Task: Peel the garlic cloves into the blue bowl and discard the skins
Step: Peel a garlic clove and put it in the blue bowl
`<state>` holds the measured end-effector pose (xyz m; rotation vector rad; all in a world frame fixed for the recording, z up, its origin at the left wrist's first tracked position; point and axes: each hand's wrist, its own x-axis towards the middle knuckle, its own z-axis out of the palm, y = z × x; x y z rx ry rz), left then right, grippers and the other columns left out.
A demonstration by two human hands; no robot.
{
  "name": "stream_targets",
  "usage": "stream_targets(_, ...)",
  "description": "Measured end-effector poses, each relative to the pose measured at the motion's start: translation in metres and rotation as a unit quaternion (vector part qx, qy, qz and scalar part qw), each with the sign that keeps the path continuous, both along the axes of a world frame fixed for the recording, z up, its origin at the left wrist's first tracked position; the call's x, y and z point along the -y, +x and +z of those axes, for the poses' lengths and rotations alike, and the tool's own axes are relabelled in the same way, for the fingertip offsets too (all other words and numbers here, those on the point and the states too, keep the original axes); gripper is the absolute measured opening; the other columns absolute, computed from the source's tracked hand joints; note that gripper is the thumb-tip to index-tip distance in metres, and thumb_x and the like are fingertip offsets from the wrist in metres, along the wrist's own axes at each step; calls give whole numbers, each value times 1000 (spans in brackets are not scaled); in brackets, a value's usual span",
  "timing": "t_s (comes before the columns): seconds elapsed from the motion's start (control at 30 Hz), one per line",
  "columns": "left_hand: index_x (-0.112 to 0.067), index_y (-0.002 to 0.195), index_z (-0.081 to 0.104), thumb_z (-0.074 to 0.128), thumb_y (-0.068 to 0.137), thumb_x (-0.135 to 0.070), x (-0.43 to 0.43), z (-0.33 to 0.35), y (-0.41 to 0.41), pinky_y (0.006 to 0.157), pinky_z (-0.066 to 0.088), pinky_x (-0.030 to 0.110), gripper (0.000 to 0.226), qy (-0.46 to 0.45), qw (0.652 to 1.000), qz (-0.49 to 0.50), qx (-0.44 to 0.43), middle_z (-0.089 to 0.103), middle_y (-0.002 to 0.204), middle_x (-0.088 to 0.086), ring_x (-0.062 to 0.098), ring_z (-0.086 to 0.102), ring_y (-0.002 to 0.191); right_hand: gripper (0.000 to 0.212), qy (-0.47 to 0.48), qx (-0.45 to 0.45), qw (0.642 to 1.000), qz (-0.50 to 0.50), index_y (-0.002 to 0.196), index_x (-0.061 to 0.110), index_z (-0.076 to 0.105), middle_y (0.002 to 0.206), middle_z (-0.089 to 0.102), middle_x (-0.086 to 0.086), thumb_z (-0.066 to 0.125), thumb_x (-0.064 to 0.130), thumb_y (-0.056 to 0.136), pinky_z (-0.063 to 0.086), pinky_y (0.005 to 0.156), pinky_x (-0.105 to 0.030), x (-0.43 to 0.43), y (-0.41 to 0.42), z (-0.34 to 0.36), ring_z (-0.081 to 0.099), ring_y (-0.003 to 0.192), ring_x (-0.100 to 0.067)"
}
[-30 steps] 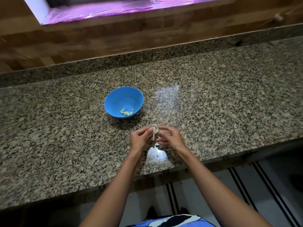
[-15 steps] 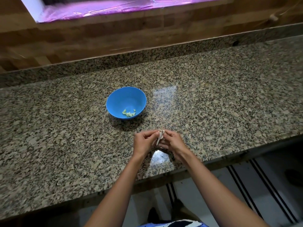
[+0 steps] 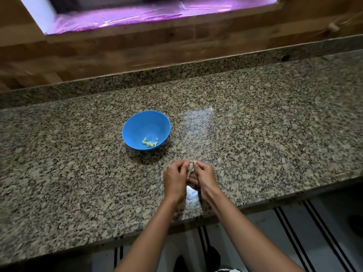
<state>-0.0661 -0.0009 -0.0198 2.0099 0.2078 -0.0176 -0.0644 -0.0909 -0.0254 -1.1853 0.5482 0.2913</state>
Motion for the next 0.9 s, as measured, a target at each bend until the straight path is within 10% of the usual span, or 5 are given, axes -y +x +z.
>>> stream_targets(0.13, -9, 110, 68, 69, 81, -7, -21, 9, 12, 65, 57, 26, 29, -208, 973, -34, -90, 71, 100, 5, 18, 69, 82, 17, 49, 6, 999, 19, 112, 5, 52, 90, 69, -14, 46, 9, 96, 57, 68, -34, 11, 9, 7, 67, 71, -23)
stream_targets(0.33, -8, 122, 62, 72, 79, -7, -16, 9, 15, 67, 56, 23, 44, -223, 970, 0, -92, 68, 110, 7, 18, 68, 91, 22, 5, 17, 999, 50, 108, -4, 62, 95, 70, -18, 48, 6, 94, 55, 82, -48, 11, 10, 8, 69, 85, -32)
stream_targets(0.7, -10, 108, 69, 80, 64, -9, -42, 9, 24, 74, 55, 22, 46, -174, 977, -99, -72, 60, 99, 39, 27, 61, 85, 12, -31, 74, 969, 232, 89, -2, 69, 99, 70, -14, 60, 5, 87, 58, 67, -27, 37, 19, 20, 70, 82, -24)
stream_targets(0.9, -10, 111, 68, 78, 68, -6, -40, 4, 25, 72, 53, 20, 45, -118, 986, -101, -61, 55, 59, -8, 7, 55, 65, 13, -119, 112, 965, 205, 75, 3, 69, 78, 69, -17, 60, -3, 83, 59, 67, -34, 25, 18, 19, 67, 71, -28)
